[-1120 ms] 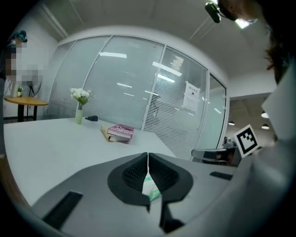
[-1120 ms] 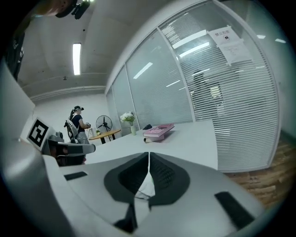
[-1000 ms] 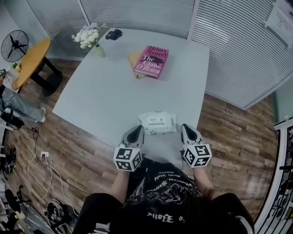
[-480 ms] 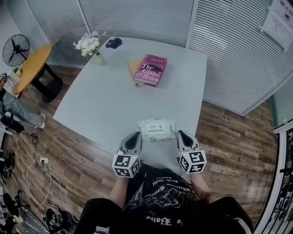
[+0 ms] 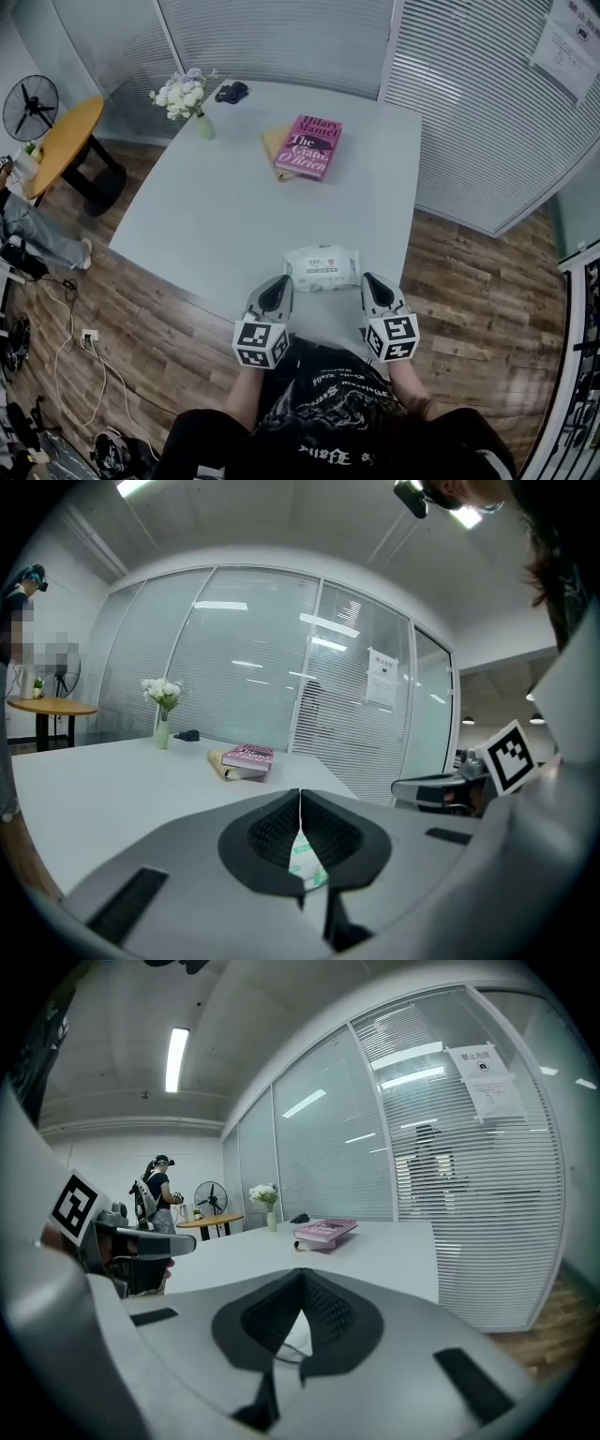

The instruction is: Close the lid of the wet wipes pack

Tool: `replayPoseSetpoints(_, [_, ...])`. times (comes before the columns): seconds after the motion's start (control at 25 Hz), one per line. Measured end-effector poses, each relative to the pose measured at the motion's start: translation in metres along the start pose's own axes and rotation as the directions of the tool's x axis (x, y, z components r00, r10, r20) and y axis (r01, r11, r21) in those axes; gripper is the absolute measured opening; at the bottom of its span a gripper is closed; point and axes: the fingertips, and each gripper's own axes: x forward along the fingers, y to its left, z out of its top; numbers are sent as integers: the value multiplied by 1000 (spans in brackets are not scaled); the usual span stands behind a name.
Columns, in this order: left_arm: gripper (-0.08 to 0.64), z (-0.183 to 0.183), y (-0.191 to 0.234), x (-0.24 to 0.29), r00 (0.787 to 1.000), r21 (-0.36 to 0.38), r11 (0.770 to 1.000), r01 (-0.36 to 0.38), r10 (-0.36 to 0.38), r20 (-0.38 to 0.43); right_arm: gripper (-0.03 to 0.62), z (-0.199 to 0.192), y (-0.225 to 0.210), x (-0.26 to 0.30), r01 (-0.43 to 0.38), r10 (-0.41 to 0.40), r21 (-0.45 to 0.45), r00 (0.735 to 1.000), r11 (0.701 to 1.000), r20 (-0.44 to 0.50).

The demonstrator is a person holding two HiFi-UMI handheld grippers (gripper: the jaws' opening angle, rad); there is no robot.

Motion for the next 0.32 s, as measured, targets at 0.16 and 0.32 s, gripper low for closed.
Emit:
replayPoseSetpoints(0.16, [8,0,1,-1,1000,17,1000,5,-5,0,-2,0,4,2,1,-1,-11,1000,1000,-2])
replayPoseSetpoints(0.32, [8,-1,6,-4,1000,14,1000,6,-6,-1,-2,-2,11,5,-4,3,-21,1000,1000,-9])
